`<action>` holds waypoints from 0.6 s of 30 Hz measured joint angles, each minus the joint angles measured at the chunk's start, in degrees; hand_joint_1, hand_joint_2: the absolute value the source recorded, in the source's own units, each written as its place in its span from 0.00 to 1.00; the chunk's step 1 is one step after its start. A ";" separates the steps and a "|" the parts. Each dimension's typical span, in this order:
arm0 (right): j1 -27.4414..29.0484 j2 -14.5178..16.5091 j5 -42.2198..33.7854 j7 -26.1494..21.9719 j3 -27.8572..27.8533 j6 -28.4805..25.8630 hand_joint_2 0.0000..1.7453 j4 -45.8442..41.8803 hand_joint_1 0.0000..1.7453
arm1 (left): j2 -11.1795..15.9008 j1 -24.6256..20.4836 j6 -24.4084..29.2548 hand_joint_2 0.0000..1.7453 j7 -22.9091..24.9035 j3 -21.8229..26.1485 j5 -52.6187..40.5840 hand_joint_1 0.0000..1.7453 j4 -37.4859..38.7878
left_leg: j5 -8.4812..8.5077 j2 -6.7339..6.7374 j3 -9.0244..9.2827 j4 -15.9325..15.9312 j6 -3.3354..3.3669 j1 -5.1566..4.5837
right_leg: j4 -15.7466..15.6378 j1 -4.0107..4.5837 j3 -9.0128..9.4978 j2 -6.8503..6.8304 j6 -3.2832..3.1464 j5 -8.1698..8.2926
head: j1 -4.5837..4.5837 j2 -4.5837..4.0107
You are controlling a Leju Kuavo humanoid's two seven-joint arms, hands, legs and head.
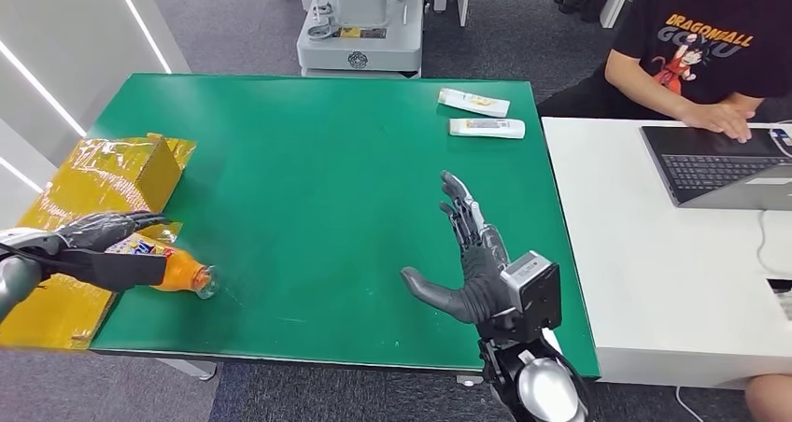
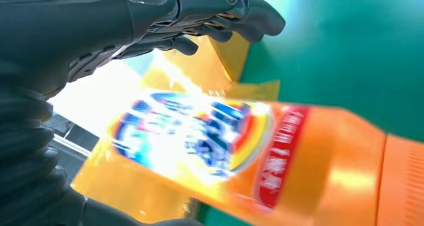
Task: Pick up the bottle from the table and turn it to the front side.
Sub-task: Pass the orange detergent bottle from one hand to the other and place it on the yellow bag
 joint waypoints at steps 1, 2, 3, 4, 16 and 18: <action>0.09 0.00 -0.06 -0.11 -0.01 0.01 1.00 -0.01 0.00 | 0.94 -0.39 -0.67 1.00 0.42 -0.17 0.95 0.00 -1.48 | 0.00 0.00 0.00 0.00 0.00 0.00 | 0.00 0.00 -0.01 0.00 0.00 0.00 | -0.01 0.00; 0.16 0.00 -0.10 -0.19 -0.02 0.01 1.00 -0.01 0.00 | 1.69 -0.77 -0.96 1.00 0.79 -0.32 1.58 0.00 -2.71 | 0.00 -0.01 -0.01 0.00 0.00 0.00 | 0.00 0.00 -0.01 -0.01 0.00 0.00 | -0.01 0.00; 0.20 0.00 -0.13 -0.26 -0.03 0.02 1.00 -0.01 0.00 | 2.27 -1.05 -0.96 1.00 1.05 -0.46 2.00 0.00 -3.73 | 0.00 -0.01 -0.01 0.00 0.00 0.00 | 0.00 0.00 -0.01 -0.01 0.00 0.00 | 0.00 0.00; 0.24 0.00 -0.14 -0.34 -0.04 0.02 1.00 -0.02 0.00 | 2.75 -1.26 -0.76 1.00 1.25 -0.62 2.44 0.00 -4.66 | 0.00 -0.01 -0.01 0.00 -0.01 0.00 | 0.00 0.00 -0.01 -0.01 0.00 0.00 | 0.00 0.00; 1.68 0.00 0.19 -1.37 -0.58 0.41 1.00 -0.76 0.00 | 3.51 -5.42 0.45 1.00 2.12 -2.36 12.99 0.00 -15.59 | 0.03 0.01 -0.02 0.00 -0.05 -0.02 | -0.01 -0.01 -0.02 0.00 -0.07 0.05 | -0.01 0.00; 1.90 0.00 0.31 -1.40 -0.63 0.80 1.00 -0.81 0.00 | 3.47 -5.30 2.41 1.00 1.65 -2.38 14.44 0.00 -16.93 | 0.03 0.00 -0.02 0.00 -0.05 -0.02 | -0.01 -0.01 -0.02 -0.01 -0.07 0.05 | 0.00 0.00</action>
